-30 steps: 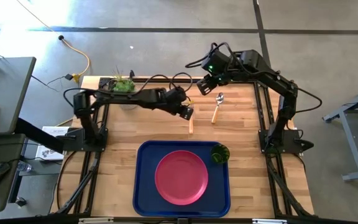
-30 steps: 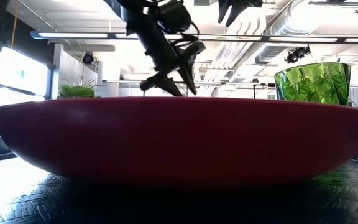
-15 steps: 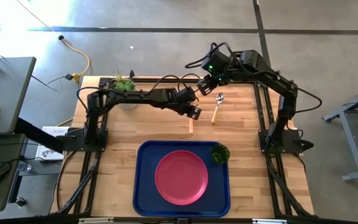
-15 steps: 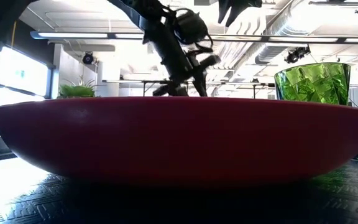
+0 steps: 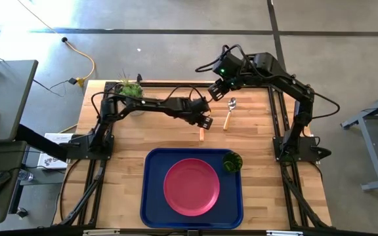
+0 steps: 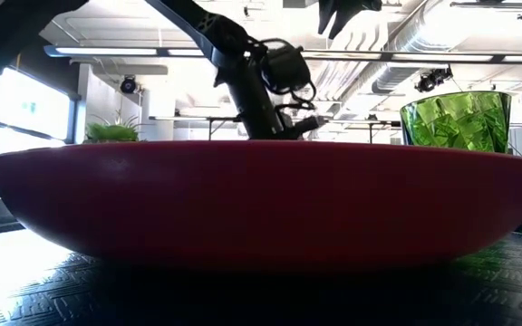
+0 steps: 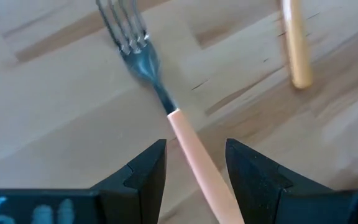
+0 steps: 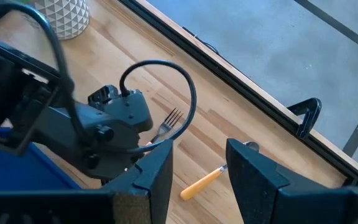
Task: Pick and place plate/cup/fork/spoon on tray
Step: Put the yellow fork on the blue tray to the left side of the pink plate
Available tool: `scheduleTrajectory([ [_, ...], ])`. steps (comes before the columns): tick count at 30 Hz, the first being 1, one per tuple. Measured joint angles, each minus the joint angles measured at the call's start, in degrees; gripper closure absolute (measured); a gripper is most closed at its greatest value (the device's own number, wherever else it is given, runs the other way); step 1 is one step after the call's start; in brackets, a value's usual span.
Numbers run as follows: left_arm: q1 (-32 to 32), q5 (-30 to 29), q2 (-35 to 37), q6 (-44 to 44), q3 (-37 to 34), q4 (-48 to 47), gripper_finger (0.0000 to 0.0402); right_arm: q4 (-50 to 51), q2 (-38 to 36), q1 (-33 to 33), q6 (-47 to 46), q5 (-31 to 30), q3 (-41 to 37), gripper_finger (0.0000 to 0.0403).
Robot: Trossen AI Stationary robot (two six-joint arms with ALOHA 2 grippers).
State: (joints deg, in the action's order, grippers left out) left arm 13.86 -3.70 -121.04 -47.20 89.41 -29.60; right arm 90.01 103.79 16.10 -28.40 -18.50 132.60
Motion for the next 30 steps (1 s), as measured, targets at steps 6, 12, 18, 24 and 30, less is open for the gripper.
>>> scheduleTrajectory([
  [6, -0.23, 1.54, -2.49, -0.82, 0.00, 1.24, 0.0248, 0.00, 0.00, 0.00, -0.02, 0.00, 0.00, 0.0263],
  [12, -0.54, 1.16, -2.99, -1.67, -0.02, 2.94, 0.0248, -0.01, 0.00, 0.00, -0.03, 0.00, 0.00, 0.0263],
  [18, -0.52, -0.26, -2.99, -0.92, -0.02, 2.42, 0.0248, -0.02, 0.00, 0.00, -0.04, 0.00, 0.00, 0.0263],
  [24, -0.81, -0.87, -4.93, -1.64, -0.02, 3.73, 0.0248, -0.02, 0.00, 0.00, -0.04, -0.55, 0.00, 0.0263],
  [30, -1.38, -1.71, -6.25, -2.04, 0.22, 3.78, 0.0248, -0.04, 0.02, -0.02, -0.02, -0.52, 0.00, 0.0263],
])
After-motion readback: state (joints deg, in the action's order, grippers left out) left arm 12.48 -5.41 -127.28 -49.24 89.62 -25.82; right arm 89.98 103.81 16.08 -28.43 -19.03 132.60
